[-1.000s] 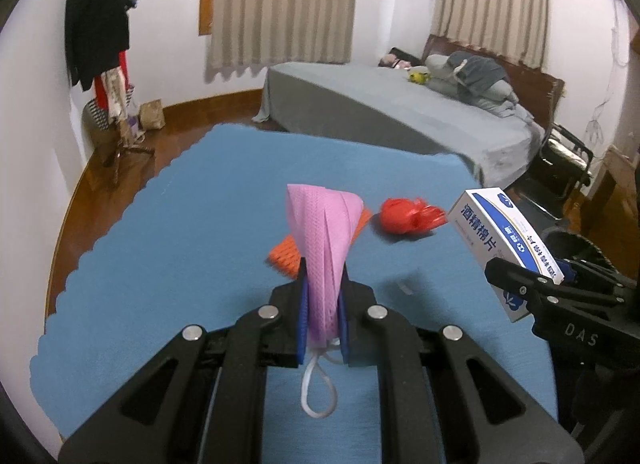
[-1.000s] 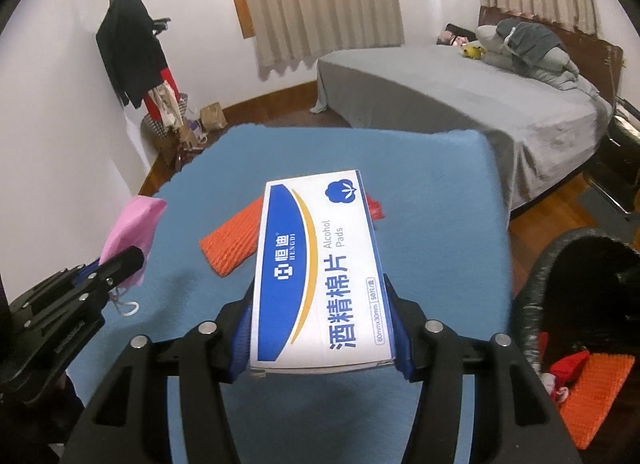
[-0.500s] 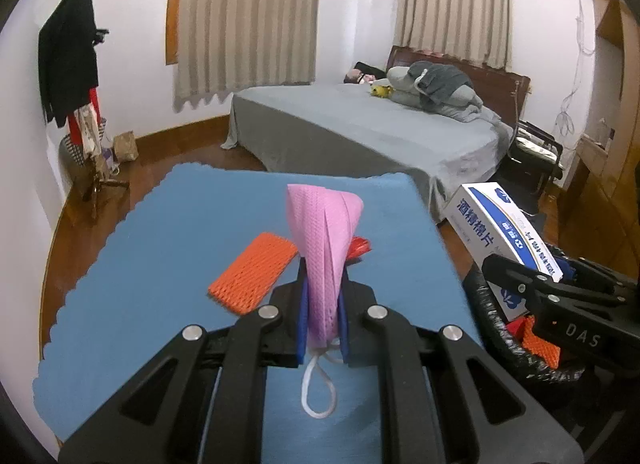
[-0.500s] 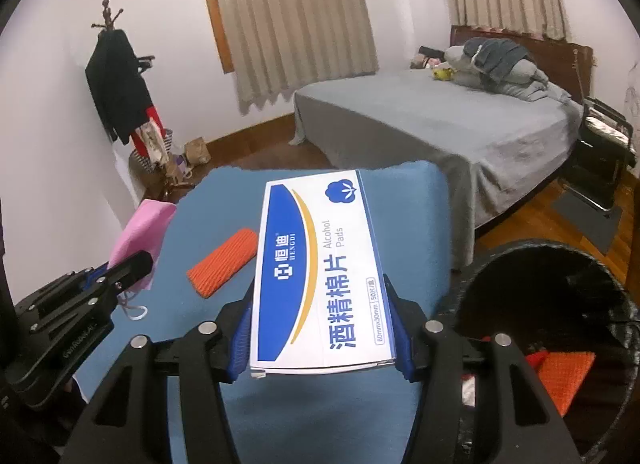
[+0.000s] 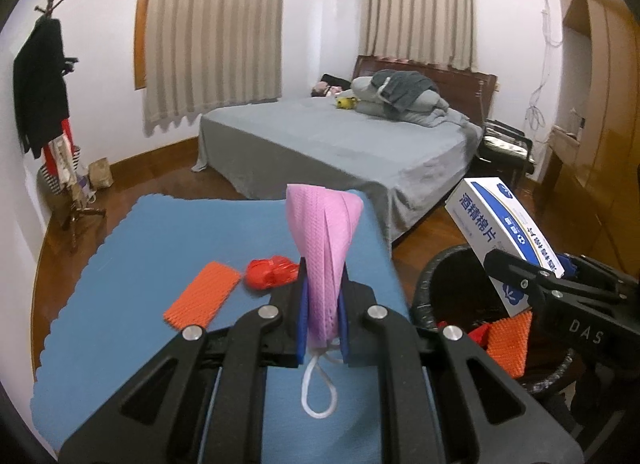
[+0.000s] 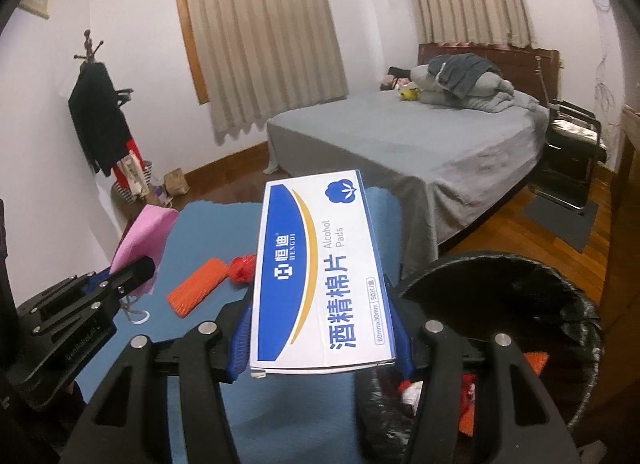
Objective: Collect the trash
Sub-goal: 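Carry the pink mask and white box over the black bin with both grippers, then open both grippers to drop the mask and box into the bin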
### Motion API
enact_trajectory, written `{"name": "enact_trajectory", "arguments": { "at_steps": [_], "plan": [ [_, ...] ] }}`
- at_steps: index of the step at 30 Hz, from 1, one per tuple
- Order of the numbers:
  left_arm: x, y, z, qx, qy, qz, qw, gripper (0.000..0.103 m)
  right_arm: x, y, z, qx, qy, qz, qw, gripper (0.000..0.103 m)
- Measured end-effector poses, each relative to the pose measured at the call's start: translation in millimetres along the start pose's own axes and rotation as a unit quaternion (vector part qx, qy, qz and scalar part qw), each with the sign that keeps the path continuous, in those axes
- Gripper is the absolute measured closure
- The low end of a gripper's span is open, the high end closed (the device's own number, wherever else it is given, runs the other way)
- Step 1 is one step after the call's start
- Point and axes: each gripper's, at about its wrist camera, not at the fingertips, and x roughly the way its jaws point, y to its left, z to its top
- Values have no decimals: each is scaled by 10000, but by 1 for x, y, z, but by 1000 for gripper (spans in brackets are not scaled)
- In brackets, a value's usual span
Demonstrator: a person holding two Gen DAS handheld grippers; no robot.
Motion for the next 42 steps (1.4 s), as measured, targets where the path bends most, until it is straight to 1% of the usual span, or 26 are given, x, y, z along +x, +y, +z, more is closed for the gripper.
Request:
{"name": "enact_trajectory", "arguments": {
  "at_steps": [11, 23, 31, 35, 42],
  "plan": [
    [2, -47, 4, 368, -73, -407, 9985, 92, -24, -40, -5, 168, -169, -360, 9991, 48],
    [17, -108, 0, 748, -53, -929, 9928, 92, -44, -87, -14, 471, -238, -824, 9952, 48],
    [41, -146, -10, 893, 120, -1309, 9873, 92, -50, -119, -25, 609, -143, -1155, 9913, 48],
    [56, -157, -13, 932, 275, -1498, 9839, 92, -50, -139, -30, 718, -79, -1299, 9889, 48],
    [76, -176, -18, 1035, 421, -1680, 9794, 92, -47, -163, -36, 835, -9, -1470, 9856, 48]
  ]
}}
